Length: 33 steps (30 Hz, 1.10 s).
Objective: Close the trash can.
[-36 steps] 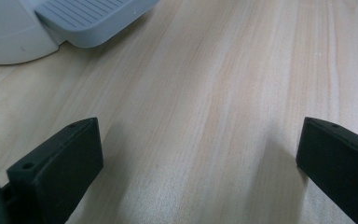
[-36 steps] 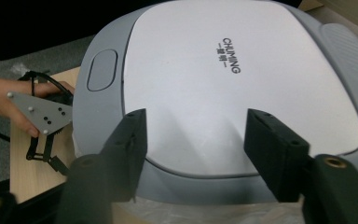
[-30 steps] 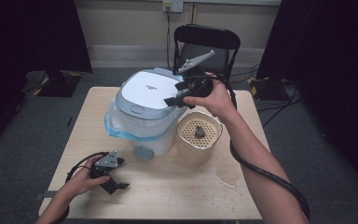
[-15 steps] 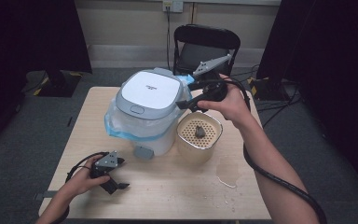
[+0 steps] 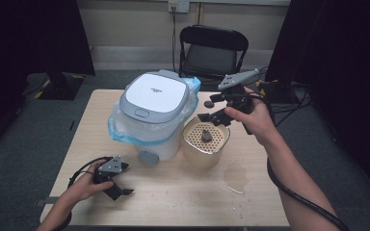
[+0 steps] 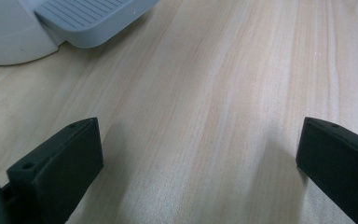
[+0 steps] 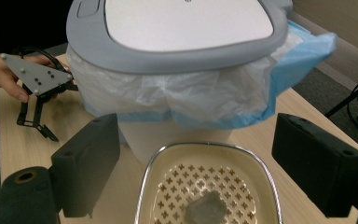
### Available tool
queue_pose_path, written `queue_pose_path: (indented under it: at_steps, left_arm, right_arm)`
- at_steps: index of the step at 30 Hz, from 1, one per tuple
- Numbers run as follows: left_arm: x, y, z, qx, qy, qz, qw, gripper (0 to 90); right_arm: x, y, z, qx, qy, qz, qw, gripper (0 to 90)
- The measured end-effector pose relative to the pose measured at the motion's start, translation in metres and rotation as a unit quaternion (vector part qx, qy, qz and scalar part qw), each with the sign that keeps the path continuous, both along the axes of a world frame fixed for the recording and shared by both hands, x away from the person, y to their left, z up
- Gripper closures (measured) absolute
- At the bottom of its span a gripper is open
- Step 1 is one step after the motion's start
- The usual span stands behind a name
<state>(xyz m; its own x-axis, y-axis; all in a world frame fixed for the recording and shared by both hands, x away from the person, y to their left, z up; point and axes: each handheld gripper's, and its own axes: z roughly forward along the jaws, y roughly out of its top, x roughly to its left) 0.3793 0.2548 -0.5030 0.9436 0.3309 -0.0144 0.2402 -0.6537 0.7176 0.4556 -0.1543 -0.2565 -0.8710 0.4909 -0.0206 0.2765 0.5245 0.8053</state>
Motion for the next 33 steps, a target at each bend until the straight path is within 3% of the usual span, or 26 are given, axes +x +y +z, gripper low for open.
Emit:
queue_pose_path:
  at_steps: [11, 14, 30, 33]
  left_arm:
    - [-0.001, 0.0, -0.001, -0.003, -0.003, 0.006, 1.0, 0.0]
    - [-0.001, 0.0, -0.001, -0.004, -0.003, 0.007, 1.0, 0.0]
    - [-0.001, 0.0, -0.001, -0.002, -0.001, 0.007, 1.0, 0.0]
    - [-0.001, 0.0, -0.001, -0.001, -0.001, 0.006, 1.0, 0.0]
  right_arm:
    - [-0.018, -0.021, -0.027, -0.001, 0.0, -0.007, 1.0, 14.4]
    - [-0.022, -0.023, -0.036, -0.012, 0.003, -0.008, 0.9999, 14.4]
    - [-0.054, -0.049, -0.115, -0.039, 0.032, -0.015, 0.9986, 14.5]
    - [-0.061, -0.054, -0.13, -0.023, 0.043, -0.018, 0.9987, 13.8]
